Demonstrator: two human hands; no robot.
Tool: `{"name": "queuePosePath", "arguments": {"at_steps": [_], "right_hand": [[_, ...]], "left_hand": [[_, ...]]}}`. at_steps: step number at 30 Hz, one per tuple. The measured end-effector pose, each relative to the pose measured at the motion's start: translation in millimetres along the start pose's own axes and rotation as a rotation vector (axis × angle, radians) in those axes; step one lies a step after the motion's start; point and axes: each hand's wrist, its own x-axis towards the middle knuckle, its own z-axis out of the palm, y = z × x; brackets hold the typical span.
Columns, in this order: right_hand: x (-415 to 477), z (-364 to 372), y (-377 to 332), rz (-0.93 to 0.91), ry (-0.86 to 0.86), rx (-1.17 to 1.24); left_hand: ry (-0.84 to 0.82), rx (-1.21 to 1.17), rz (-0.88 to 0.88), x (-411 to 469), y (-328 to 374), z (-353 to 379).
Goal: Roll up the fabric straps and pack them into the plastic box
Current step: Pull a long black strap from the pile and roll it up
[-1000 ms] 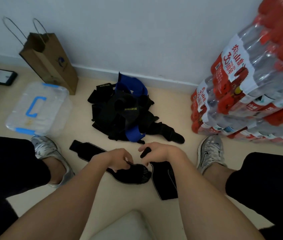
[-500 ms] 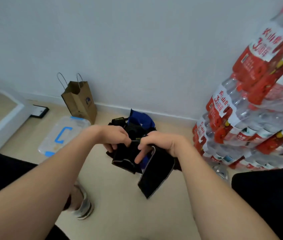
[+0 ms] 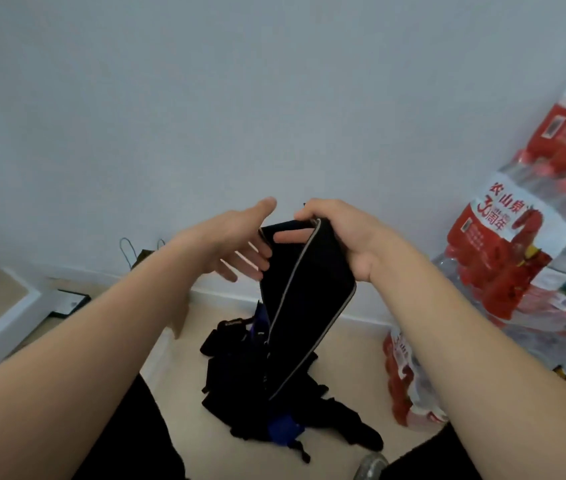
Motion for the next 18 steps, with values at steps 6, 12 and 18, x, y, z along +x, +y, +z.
{"name": "queuePosePath", "arguments": {"at_steps": [6,12,18], "right_hand": [[23,-16,-34,-0.084,0.106,0.072],[48,-25,-25,-0.247,0.441,-0.203],[60,-54,-34,-0.301,0.508,-0.161]], "left_hand": [[0.129,-0.381,0.182,39,26,15],[0.224,-0.468,0.357,68,46,30],[0.231,-0.506,0.396,80,52,37]]}}
